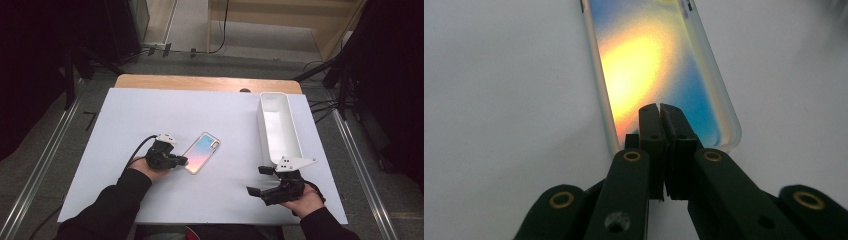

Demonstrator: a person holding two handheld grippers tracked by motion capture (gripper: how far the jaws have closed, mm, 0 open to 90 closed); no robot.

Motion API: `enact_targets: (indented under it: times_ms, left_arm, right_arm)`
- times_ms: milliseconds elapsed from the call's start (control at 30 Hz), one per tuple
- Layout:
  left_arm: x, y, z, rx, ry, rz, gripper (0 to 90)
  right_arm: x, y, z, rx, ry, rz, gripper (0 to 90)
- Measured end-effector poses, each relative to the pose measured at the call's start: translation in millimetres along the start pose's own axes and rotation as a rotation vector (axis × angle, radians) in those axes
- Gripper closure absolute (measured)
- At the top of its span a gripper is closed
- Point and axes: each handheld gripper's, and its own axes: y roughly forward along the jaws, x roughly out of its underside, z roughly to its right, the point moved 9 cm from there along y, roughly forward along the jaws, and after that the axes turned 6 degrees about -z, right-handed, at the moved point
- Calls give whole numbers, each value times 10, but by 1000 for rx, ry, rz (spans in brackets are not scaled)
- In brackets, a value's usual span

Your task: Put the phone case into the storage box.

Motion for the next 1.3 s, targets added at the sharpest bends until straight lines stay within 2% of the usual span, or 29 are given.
enact_targets:
  times_ms: [167, 200, 233, 300, 333, 433, 467, 533, 667, 767, 900, 967, 1000, 1300]
  left_arm:
    - [-13, -11, 5, 12, -3, 8, 828]
    - [-21, -13, 4, 13, 0, 18, 769]
    - [-32, -25, 13, 17, 2, 27, 664]
    - [-47, -49, 18, 12, 9, 39, 624]
    - [-77, -80, 41, 35, -2, 68, 604]
    - [-102, -127, 48, 47, -7, 88, 561]
    - [-131, -182, 63, 72, -20, 116, 523]
    - [-149, -233, 79, 88, -17, 141, 467]
    - [-164, -315, 107, 98, -10, 165, 420]
    - [-170, -409, 146, 107, 10, 186, 357]
    - [-164, -468, 187, 115, 10, 199, 334]
    - [-146, -500, 216, 108, 26, 209, 317]
    - [-121, -532, 250, 87, 59, 217, 317]
    - [-31, -636, 345, 87, 75, 240, 288]
  right_arm:
    - [-2, 5, 4, -1, -5, -2, 119]
    - [-3, 5, 2, -2, -5, -1, 119]
    - [-2, 5, 1, -2, -6, -1, 119]
    - [-2, 4, 2, -3, -3, 0, 119]
    - [-4, 4, 2, -3, 0, 2, 119]
    - [-1, 3, 1, -4, -3, 0, 120]
    - [-1, 4, 2, -4, -5, 0, 120]
    - [-2, 4, 1, -5, -4, 1, 119]
    - [-1, 3, 1, -4, -4, 0, 119]
    - [-1, 3, 2, -2, -4, 0, 119]
    - [-5, 3, 4, -1, -5, 3, 119]
    - [-7, 2, 2, -2, -4, 5, 119]
    - [-7, 1, 2, -2, -5, 5, 119]
    - [-14, 1, 7, 4, -10, 10, 119]
